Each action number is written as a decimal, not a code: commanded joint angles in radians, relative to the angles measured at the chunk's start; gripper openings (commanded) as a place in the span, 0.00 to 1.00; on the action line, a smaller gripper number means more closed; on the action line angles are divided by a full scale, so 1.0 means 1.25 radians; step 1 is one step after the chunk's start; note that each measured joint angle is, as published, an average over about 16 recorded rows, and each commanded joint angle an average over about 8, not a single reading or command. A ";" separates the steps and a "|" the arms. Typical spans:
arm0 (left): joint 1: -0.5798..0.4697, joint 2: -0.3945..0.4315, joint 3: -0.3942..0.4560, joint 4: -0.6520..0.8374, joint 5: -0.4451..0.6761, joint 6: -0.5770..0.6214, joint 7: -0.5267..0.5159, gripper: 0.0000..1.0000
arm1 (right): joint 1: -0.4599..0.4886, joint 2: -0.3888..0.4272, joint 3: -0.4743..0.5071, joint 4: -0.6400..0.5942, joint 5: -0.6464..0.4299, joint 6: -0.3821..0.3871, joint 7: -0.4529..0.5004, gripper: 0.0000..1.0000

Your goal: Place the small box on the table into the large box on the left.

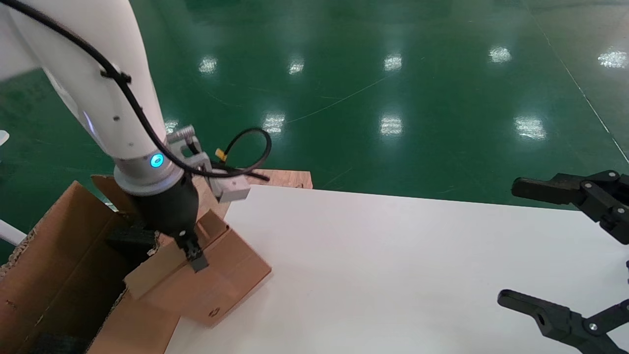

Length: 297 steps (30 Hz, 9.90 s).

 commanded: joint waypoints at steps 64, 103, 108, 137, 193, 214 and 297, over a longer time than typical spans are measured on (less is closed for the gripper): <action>-0.352 -0.241 0.467 0.142 -0.066 0.043 0.264 0.00 | 0.000 0.000 -0.001 0.000 0.001 0.000 -0.001 1.00; -0.005 -0.146 0.466 0.300 -0.072 -0.143 0.081 0.00 | 0.000 0.001 -0.002 0.000 0.001 0.001 -0.001 1.00; 0.016 -0.137 0.467 0.318 -0.072 -0.155 0.061 0.00 | 0.000 0.001 -0.002 0.000 0.001 0.001 -0.001 1.00; 0.159 -0.121 0.447 0.532 -0.132 -0.152 0.117 0.00 | 0.001 0.001 -0.003 0.000 0.002 0.001 -0.001 1.00; 0.339 -0.074 0.412 0.929 -0.217 -0.001 0.231 0.00 | 0.001 0.001 -0.003 0.000 0.002 0.001 -0.002 1.00; 0.345 -0.075 0.406 0.946 -0.225 -0.003 0.234 1.00 | 0.001 0.001 -0.003 0.000 0.003 0.002 -0.002 1.00; 0.226 -0.107 -0.105 0.370 -0.440 0.050 0.435 1.00 | 0.001 0.002 -0.004 -0.001 0.003 0.002 -0.002 1.00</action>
